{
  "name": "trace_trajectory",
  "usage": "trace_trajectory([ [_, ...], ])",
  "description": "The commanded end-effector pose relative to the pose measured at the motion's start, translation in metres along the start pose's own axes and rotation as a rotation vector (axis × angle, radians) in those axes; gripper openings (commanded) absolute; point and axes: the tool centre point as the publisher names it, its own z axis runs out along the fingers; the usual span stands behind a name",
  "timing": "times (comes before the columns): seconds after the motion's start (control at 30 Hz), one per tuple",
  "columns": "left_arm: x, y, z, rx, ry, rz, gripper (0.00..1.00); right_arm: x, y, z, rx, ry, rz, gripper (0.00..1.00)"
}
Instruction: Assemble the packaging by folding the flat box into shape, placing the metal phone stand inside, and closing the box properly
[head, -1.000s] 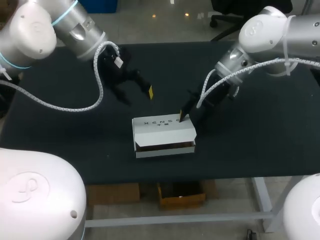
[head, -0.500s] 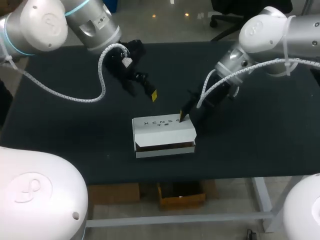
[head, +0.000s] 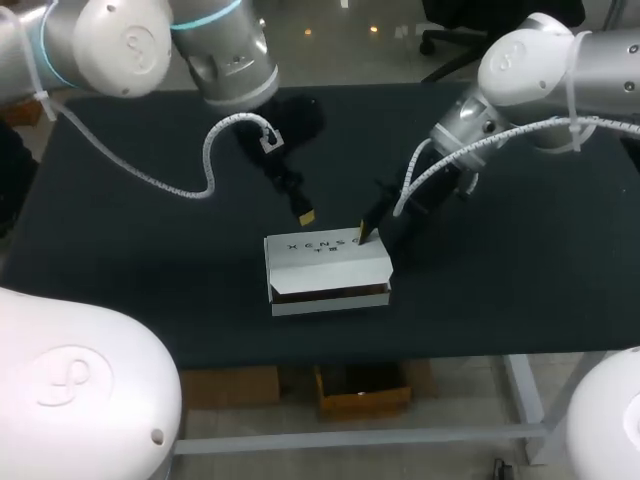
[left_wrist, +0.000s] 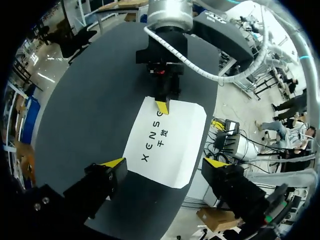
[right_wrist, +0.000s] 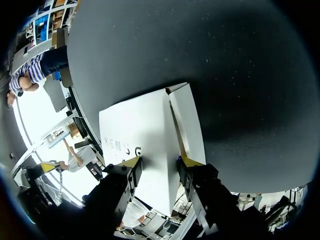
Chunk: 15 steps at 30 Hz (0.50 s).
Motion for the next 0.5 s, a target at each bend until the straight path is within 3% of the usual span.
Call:
trace_trajectory([
  [0.03, 0.001, -0.004, -0.002, -0.024, -0.011, -0.005, 1.00, 0.000, 0.001, 0.000, 0.006, 0.000, -0.001, 0.45],
  [0.3, 0.000, -0.005, 0.001, -0.027, -0.042, 0.013, 1.00, 0.000, 0.001, 0.000, 0.006, 0.000, -0.001, 0.45],
  [0.33, -0.002, -0.006, 0.002, -0.021, -0.058, 0.071, 1.00, 0.000, 0.001, 0.000, 0.006, 0.000, -0.001, 0.45],
  [0.5, -0.004, -0.002, 0.013, -0.012, -0.110, 0.155, 1.00, 0.000, 0.001, 0.000, 0.006, 0.000, -0.001, 0.45],
])
